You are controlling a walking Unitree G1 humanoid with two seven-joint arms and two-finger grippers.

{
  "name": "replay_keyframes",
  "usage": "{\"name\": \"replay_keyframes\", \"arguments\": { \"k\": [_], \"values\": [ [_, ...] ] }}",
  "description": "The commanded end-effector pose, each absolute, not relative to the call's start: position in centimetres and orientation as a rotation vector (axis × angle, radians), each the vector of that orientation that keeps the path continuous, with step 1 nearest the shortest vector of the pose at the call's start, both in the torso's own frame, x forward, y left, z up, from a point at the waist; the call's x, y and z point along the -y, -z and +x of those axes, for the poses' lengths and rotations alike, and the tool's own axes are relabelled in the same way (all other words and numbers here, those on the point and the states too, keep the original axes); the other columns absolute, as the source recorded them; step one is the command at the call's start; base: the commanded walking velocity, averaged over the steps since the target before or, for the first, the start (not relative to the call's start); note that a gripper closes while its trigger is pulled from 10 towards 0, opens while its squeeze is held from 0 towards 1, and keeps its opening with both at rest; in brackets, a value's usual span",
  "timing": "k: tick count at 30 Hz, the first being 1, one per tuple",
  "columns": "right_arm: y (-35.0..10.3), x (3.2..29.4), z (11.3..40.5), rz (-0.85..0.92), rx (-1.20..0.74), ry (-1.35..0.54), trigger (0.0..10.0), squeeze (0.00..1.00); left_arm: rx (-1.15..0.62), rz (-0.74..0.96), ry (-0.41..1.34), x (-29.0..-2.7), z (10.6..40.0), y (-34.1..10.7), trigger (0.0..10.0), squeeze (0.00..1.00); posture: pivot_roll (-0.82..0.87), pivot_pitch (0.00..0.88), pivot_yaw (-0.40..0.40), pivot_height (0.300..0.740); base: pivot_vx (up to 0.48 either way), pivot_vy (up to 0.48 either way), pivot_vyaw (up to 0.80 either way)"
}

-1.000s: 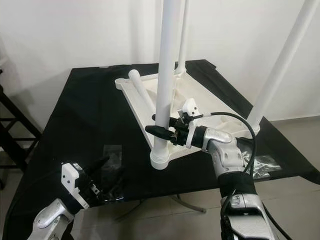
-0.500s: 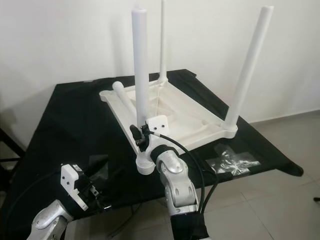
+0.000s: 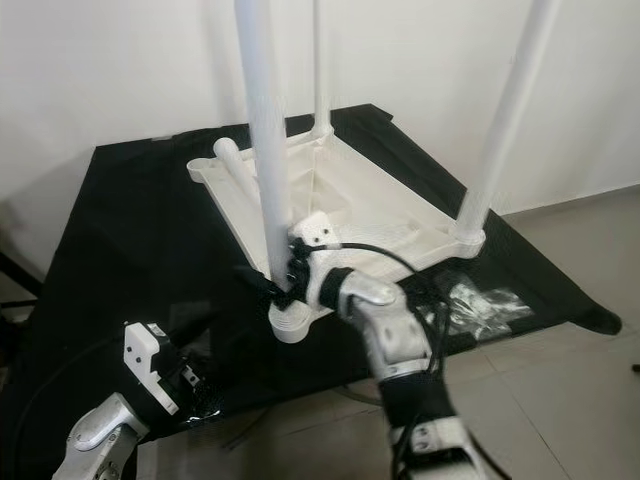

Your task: Building children table

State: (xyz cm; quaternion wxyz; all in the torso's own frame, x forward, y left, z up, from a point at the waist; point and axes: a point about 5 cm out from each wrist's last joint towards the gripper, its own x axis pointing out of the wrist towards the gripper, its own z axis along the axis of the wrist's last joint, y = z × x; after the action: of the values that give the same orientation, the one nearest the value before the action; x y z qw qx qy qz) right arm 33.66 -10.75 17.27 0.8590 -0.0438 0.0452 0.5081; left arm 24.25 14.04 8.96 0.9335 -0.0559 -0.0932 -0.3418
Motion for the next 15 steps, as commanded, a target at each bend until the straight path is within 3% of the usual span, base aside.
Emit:
{"name": "replay_keyframes", "arguments": {
  "k": [1, 5, 6, 9, 10, 15],
  "values": [
    [-17.8, 11.0, 34.1, -0.106, -0.094, -1.163, 10.0, 0.0, 0.188, -0.103, 0.694, -14.0, 24.2, -8.8, 10.0, 0.0, 0.03, 0.0, 0.023, 0.74, 0.0, 0.0, 0.0],
    [-18.7, 11.9, 35.1, -0.124, -0.113, -1.193, 10.0, 0.0, 0.19, -0.101, 0.693, -14.0, 24.2, -8.8, 10.0, 0.0, 0.03, 0.0, 0.017, 0.74, 0.0, 0.0, 0.0],
    [-19.2, 12.3, 35.6, -0.122, -0.118, -1.196, 8.4, 0.0, 0.191, -0.1, 0.693, -13.9, 24.2, -8.8, 10.0, 0.0, 0.03, 0.0, 0.014, 0.74, 0.0, 0.0, 0.0],
    [-19.5, 12.6, 35.9, -0.119, -0.12, -1.198, 8.4, 0.0, 0.191, -0.1, 0.693, -13.9, 24.2, -8.8, 10.0, 0.0, 0.03, 0.0, 0.014, 0.74, 0.0, 0.0, 0.0],
    [-19.8, 12.8, 36.1, -0.106, -0.123, -1.211, 0.0, 0.0, 0.192, -0.1, 0.693, -13.9, 24.2, -8.7, 10.0, 0.0, 0.03, 0.0, 0.013, 0.74, 0.0, 0.0, 0.0],
    [-19.2, 13.7, 36.2, -0.057, -0.149, -1.254, 0.0, 0.0, 0.192, -0.101, 0.693, -13.8, 24.2, -8.7, 10.0, 0.0, 0.03, 0.0, 0.014, 0.74, 0.0, 0.0, 0.0]
  ]
}}
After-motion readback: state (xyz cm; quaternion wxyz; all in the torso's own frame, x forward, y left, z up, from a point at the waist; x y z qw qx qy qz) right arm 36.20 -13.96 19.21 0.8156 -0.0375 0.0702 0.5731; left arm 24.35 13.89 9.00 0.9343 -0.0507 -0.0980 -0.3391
